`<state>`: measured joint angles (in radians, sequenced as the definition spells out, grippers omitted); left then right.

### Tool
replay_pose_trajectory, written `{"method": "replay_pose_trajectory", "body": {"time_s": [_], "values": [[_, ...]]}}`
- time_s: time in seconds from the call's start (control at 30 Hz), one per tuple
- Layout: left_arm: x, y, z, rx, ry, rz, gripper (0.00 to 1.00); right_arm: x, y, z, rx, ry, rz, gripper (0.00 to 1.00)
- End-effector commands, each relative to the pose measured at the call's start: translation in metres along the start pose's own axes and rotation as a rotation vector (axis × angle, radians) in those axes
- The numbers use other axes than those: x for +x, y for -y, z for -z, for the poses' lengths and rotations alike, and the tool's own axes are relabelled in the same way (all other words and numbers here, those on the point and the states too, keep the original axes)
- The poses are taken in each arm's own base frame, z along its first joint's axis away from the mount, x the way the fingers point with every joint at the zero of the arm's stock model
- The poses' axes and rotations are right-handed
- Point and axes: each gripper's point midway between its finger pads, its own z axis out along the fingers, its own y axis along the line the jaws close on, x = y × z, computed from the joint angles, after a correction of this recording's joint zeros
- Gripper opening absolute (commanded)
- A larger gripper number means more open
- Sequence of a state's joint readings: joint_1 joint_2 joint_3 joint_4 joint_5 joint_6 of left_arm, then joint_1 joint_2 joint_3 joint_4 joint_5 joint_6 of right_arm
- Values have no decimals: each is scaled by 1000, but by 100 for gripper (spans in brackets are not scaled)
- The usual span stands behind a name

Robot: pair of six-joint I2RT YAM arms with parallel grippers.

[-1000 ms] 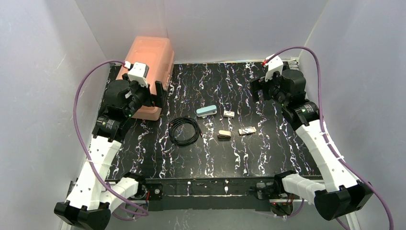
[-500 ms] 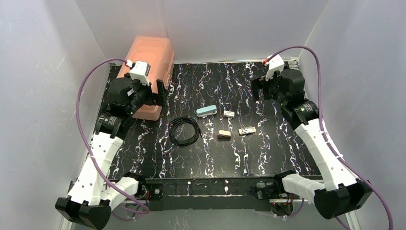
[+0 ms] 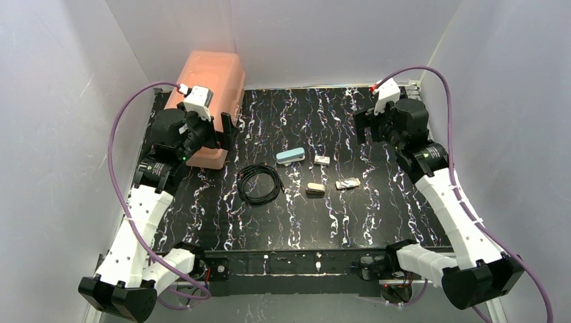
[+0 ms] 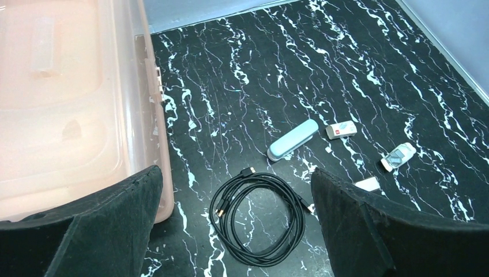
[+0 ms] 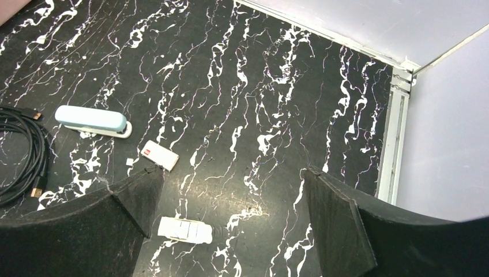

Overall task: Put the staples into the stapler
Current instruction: Reset both arms

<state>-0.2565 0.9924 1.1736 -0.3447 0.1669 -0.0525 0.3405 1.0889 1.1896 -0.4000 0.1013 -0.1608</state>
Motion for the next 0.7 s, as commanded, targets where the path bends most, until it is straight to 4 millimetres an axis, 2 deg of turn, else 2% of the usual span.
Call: {"method": "replay_pose_trajectory", "body": {"time_s": [0.0,0.2,0.47,0.67], "values": [[-9,8,9,46,26,-5,98,-9,4,11,3,48,-1,99],[-7,2,12,17,44,-17,98,-7,3,15,-1,51,-4,99],[-8,-15,19,-56,66,-33,99,-11,0,10,-21,58,-17,99],[-9,-16,18,-59,62,-32,99,-14,0,8,-22,61,-17,99]]}}
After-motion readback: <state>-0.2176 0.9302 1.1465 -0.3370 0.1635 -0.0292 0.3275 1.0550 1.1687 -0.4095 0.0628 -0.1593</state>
